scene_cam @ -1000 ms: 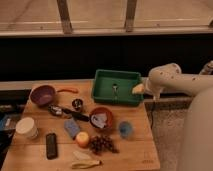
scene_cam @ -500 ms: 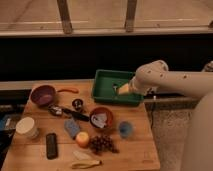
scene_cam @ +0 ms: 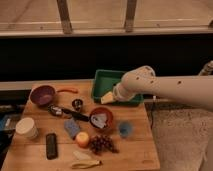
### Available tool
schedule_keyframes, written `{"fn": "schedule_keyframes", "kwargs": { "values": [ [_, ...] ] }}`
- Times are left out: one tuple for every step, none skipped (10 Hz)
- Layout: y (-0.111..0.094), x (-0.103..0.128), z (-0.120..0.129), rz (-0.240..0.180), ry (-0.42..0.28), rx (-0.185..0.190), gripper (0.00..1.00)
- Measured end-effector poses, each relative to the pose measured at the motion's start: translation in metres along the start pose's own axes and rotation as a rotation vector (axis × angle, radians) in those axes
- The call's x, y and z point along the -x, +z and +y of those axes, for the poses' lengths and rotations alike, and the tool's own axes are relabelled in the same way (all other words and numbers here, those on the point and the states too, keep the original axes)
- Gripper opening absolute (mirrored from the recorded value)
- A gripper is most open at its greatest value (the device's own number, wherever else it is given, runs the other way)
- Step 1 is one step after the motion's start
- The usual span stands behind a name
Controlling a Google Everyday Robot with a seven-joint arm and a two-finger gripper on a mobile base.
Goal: Place towel in paper cup
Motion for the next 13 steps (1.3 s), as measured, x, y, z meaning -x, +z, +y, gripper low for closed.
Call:
{"fn": "schedule_keyframes", "kwargs": {
  "values": [
    [0.001, 0.0, 0.002, 0.001, -0.003, 0.002, 0.8],
    [0.001, 0.0, 0.003, 0.001, -0.005, 0.003, 0.8],
    [0.001, 0.0, 0.002, 0.002, -0.003, 0.003, 0.8],
    [0.002, 0.0, 0.002, 0.008, -0.008, 0.007, 0.8],
    [0.005, -0.001, 0.005, 0.02, -0.029, 0.023, 0.8],
    [0.01, -0.002, 0.014, 0.035, -0.064, 0.046, 0.8],
    [0.018, -0.001, 0.032, 0.056, -0.115, 0.074, 0.8],
    [0.025, -0.001, 0.048, 0.073, -0.155, 0.094, 0.8],
    [0.036, 0.0, 0.072, 0.099, -0.207, 0.121, 0.8],
    [0.042, -0.001, 0.086, 0.116, -0.234, 0.135, 0.8],
    [0.06, -0.012, 0.119, 0.167, -0.302, 0.164, 0.8],
    [0.06, -0.011, 0.117, 0.167, -0.298, 0.161, 0.8],
    [0.059, -0.012, 0.115, 0.166, -0.294, 0.16, 0.8]
  ]
}}
